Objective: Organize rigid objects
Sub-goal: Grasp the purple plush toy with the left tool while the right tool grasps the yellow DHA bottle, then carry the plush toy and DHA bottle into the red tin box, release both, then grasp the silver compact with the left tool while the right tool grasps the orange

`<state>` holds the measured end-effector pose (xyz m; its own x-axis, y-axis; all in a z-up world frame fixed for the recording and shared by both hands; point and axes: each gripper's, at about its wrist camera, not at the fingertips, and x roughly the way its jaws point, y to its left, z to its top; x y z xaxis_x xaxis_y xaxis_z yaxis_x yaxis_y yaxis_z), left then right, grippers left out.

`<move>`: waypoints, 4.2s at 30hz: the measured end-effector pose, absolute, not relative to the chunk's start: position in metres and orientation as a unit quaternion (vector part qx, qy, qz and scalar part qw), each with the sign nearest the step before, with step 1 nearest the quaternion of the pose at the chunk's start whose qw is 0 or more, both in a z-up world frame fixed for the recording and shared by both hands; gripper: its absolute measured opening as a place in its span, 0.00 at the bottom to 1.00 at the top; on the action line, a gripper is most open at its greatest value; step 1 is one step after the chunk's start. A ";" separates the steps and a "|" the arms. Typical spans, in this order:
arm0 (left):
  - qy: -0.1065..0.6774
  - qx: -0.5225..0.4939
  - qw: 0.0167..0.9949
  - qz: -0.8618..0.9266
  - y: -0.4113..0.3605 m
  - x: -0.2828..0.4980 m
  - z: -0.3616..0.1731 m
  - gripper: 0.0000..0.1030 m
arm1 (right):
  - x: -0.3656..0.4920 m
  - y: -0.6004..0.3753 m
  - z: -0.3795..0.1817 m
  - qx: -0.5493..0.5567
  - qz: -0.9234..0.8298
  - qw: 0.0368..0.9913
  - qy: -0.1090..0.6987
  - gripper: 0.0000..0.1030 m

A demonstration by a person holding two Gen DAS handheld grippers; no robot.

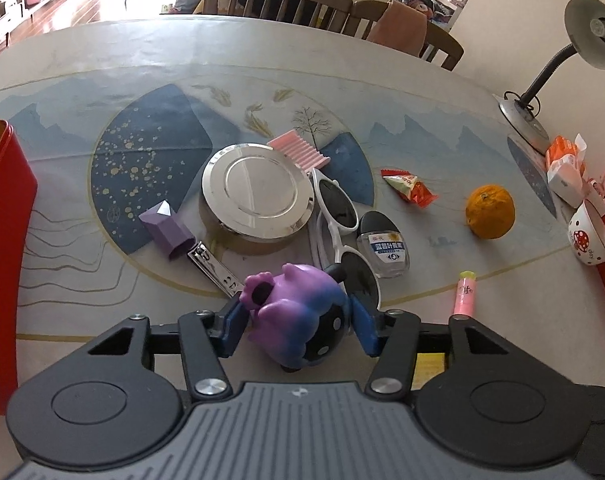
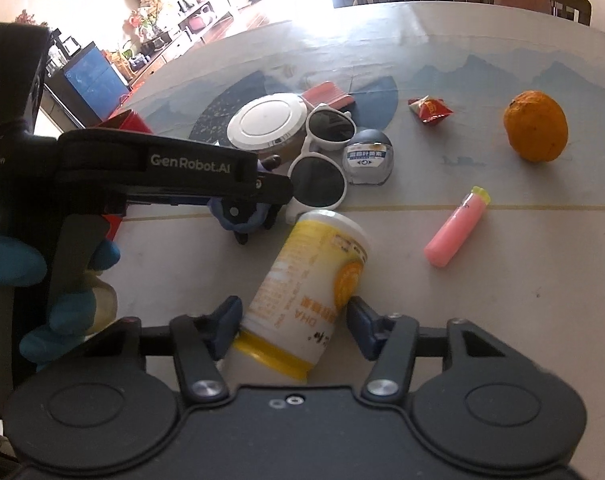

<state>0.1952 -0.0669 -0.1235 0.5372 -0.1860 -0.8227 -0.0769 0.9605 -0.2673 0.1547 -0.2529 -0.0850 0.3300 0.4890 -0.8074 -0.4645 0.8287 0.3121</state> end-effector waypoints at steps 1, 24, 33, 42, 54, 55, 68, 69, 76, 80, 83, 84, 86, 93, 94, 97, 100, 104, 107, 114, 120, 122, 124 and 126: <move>0.481 -0.137 0.866 -0.031 -0.067 0.195 -0.123 0.52 | 0.154 -0.253 -0.085 0.014 0.293 0.815 0.500 0.52; 0.476 -0.180 0.861 0.013 -0.042 0.158 -0.086 0.52 | 0.150 -0.254 -0.047 0.009 0.323 0.838 0.440 0.46; 0.453 -0.218 0.862 0.063 -0.002 0.131 -0.058 0.52 | 0.155 -0.221 -0.023 -0.023 0.361 0.839 0.406 0.46; 0.428 -0.252 0.864 0.083 0.051 0.112 -0.038 0.52 | 0.157 -0.172 -0.003 -0.047 0.380 0.842 0.380 0.46; 0.419 -0.254 0.866 0.104 0.138 0.097 -0.031 0.52 | 0.143 -0.082 0.008 -0.069 0.387 0.841 0.371 0.46; 0.420 -0.251 0.866 0.106 0.143 0.099 -0.032 0.52 | 0.142 -0.076 0.007 -0.070 0.388 0.841 0.371 0.46; 0.444 -0.198 0.866 0.116 0.206 0.133 -0.053 0.52 | 0.138 0.014 -0.016 -0.114 0.376 0.831 0.394 0.46; 0.448 -0.192 0.865 0.116 0.209 0.136 -0.056 0.52 | 0.139 0.019 -0.021 -0.120 0.372 0.830 0.398 0.46; 0.473 -0.177 0.857 0.105 0.223 0.159 -0.078 0.52 | 0.145 0.052 -0.042 -0.144 0.366 0.822 0.411 0.46; 0.481 -0.161 0.856 0.101 0.224 0.167 -0.086 0.52 | 0.149 0.064 -0.053 -0.157 0.354 0.821 0.419 0.46; 0.483 -0.150 0.857 0.098 0.223 0.169 -0.088 0.52 | 0.150 0.071 -0.060 -0.162 0.349 0.819 0.425 0.46; 0.484 -0.147 0.857 0.096 0.223 0.169 -0.089 0.52 | 0.150 0.073 -0.061 -0.164 0.349 0.818 0.427 0.46; 0.485 -0.144 0.857 0.093 0.224 0.170 -0.091 0.52 | 0.151 0.076 -0.064 -0.168 0.346 0.818 0.428 0.46; 0.486 -0.137 0.859 0.081 0.224 0.173 -0.096 0.52 | 0.152 0.079 -0.070 -0.175 0.335 0.817 0.435 0.46; 0.486 -0.135 0.859 0.080 0.224 0.174 -0.096 0.52 | 0.151 0.079 -0.071 -0.179 0.336 0.816 0.435 0.46; 0.488 -0.128 0.860 0.080 0.222 0.178 -0.097 0.52 | 0.148 0.084 -0.070 -0.190 0.334 0.817 0.430 0.46; 0.492 -0.122 0.858 0.082 0.221 0.179 -0.097 0.52 | 0.145 0.087 -0.068 -0.201 0.333 0.816 0.428 0.46; 0.487 -0.128 0.860 0.085 0.223 0.179 -0.095 0.51 | 0.142 0.084 -0.066 -0.207 0.332 0.817 0.425 0.50; 0.487 -0.122 0.860 0.090 0.222 0.180 -0.095 0.51 | 0.141 0.081 -0.062 -0.208 0.333 0.818 0.421 0.54; 0.481 -0.115 0.864 0.096 0.219 0.171 -0.088 0.52 | 0.139 0.071 -0.050 -0.196 0.334 0.825 0.412 0.59; 0.470 -0.117 0.869 0.097 0.213 0.161 -0.077 0.53 | 0.136 0.054 -0.034 -0.170 0.338 0.833 0.403 0.60; 0.465 -0.119 0.872 0.097 0.210 0.157 -0.071 0.54 | 0.135 0.046 -0.028 -0.159 0.340 0.836 0.401 0.61; 0.460 -0.121 0.875 0.096 0.205 0.154 -0.065 0.55 | 0.134 0.038 -0.023 -0.151 0.341 0.839 0.397 0.61; 0.453 -0.120 0.879 0.093 0.199 0.150 -0.059 0.56 | 0.134 0.027 -0.017 -0.137 0.342 0.841 0.396 0.61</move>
<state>0.1499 0.1991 -0.0587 0.5730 0.0539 -0.8178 -0.2715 0.9540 -0.1274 0.1345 0.0275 -0.0170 0.4531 0.4665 -0.7596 -0.6832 0.7291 0.0402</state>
